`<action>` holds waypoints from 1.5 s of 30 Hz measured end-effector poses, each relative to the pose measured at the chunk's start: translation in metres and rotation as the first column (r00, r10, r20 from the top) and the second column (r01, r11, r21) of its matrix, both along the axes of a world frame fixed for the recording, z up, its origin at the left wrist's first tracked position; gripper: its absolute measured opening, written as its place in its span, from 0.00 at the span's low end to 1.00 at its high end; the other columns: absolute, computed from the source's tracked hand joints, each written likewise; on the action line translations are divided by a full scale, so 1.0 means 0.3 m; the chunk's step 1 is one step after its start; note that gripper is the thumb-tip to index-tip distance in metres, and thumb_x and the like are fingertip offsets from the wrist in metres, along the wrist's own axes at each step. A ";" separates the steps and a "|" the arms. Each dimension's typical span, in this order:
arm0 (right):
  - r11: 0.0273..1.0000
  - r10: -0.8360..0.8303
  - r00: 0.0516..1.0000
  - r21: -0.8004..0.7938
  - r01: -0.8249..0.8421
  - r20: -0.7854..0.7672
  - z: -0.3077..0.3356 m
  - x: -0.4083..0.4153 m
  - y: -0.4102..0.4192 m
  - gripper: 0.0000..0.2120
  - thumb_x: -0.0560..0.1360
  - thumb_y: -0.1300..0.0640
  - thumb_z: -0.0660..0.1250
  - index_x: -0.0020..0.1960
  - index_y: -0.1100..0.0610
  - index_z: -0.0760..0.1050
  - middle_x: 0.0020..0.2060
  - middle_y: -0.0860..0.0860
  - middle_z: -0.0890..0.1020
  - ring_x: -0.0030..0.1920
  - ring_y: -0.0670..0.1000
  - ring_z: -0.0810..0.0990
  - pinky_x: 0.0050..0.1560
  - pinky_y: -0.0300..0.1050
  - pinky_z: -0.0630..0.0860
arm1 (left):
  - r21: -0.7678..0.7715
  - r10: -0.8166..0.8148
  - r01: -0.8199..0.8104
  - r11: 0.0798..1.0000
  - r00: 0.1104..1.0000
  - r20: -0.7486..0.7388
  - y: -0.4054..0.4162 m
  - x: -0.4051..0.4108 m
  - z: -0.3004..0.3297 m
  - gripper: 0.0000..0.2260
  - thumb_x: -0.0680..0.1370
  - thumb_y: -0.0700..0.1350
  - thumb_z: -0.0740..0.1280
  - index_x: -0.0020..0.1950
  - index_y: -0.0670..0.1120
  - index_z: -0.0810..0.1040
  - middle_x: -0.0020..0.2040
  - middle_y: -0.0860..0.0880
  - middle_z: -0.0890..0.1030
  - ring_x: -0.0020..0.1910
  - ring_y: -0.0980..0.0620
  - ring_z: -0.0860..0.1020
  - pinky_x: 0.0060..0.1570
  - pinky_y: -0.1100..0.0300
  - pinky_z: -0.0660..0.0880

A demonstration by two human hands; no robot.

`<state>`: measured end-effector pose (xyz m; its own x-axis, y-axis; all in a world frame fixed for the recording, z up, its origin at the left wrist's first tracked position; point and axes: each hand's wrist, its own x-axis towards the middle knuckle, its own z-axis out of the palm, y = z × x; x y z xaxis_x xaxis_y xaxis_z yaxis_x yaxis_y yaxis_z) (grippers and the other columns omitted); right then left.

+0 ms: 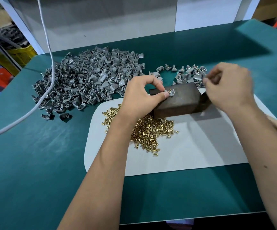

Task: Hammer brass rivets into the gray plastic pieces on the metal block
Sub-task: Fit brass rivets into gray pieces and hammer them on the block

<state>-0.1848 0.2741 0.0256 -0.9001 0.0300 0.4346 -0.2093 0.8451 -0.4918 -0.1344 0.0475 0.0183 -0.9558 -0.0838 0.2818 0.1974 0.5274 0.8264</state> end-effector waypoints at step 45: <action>0.954 0.227 0.969 0.178 -0.241 0.096 0.222 0.120 -0.107 0.16 0.83 0.47 0.57 0.44 0.54 0.74 0.39 0.59 0.79 0.40 0.64 0.77 0.42 0.52 0.76 | 0.138 -0.012 -0.009 0.990 0.989 0.146 0.012 -0.013 0.003 0.04 0.72 0.40 0.80 0.43 0.43 0.87 0.51 0.52 0.86 0.54 0.56 0.83 0.60 0.52 0.80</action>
<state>-0.1487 0.2419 0.0921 -0.9019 -0.2608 0.3443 -0.3813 0.8552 -0.3510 -0.1383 0.0511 0.0191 -0.9860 -0.1107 0.1251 0.0700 0.4066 0.9109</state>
